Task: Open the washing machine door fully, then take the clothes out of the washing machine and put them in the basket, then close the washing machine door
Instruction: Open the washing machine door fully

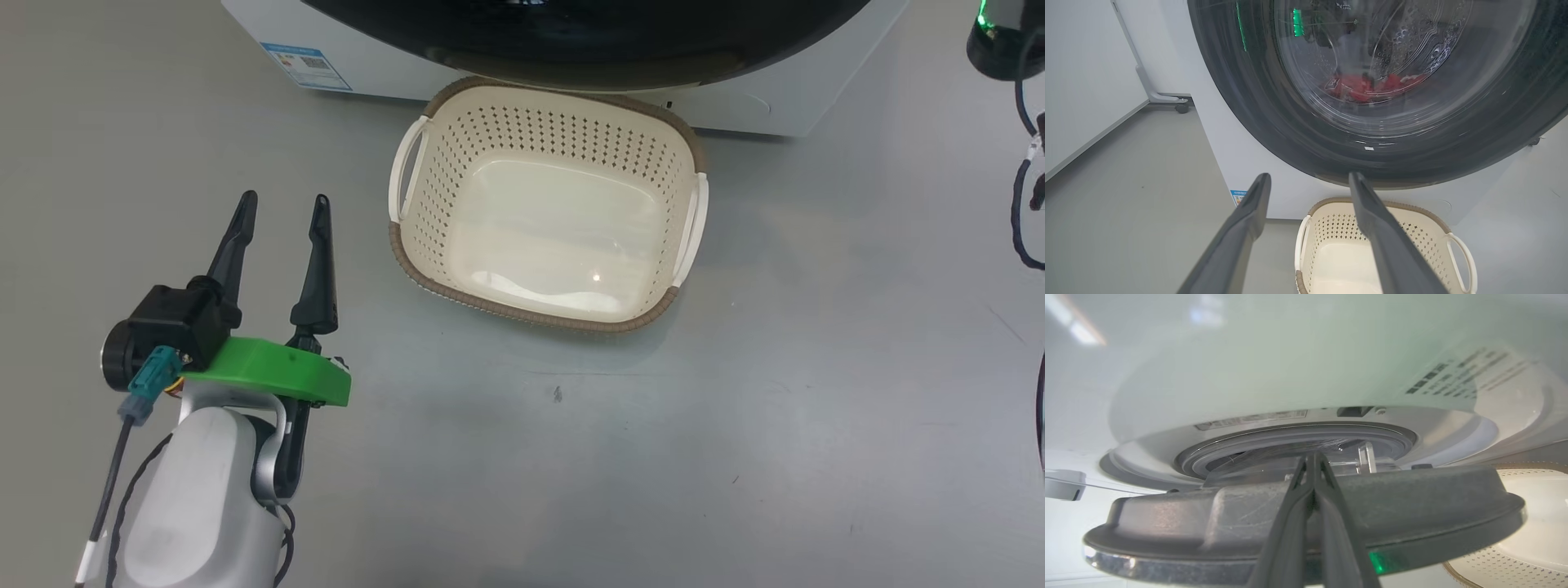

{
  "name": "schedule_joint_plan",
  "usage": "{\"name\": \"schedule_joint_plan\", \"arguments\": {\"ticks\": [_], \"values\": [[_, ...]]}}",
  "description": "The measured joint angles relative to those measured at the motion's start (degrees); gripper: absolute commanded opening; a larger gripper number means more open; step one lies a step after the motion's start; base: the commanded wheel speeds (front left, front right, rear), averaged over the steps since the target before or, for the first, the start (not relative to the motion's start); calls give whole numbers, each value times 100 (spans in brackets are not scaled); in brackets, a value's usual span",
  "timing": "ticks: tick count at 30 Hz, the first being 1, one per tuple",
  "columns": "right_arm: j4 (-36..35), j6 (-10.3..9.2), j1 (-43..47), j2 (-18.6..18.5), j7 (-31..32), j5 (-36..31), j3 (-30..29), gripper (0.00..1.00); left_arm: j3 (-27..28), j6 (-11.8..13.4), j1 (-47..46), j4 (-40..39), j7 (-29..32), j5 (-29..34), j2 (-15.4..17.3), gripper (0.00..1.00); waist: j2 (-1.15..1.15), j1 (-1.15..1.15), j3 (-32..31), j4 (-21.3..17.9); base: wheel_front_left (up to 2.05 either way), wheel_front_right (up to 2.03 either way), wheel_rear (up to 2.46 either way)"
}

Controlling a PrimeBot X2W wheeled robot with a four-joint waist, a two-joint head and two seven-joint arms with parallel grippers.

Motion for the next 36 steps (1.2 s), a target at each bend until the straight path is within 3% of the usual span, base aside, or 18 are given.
{"name": "schedule_joint_plan", "arguments": {"ticks": [36], "values": [[59,617,1206,561,839,414,331,0,-26,-2,381,156,0,102,2,100,0,0,-860,-382,0,0,0]]}}
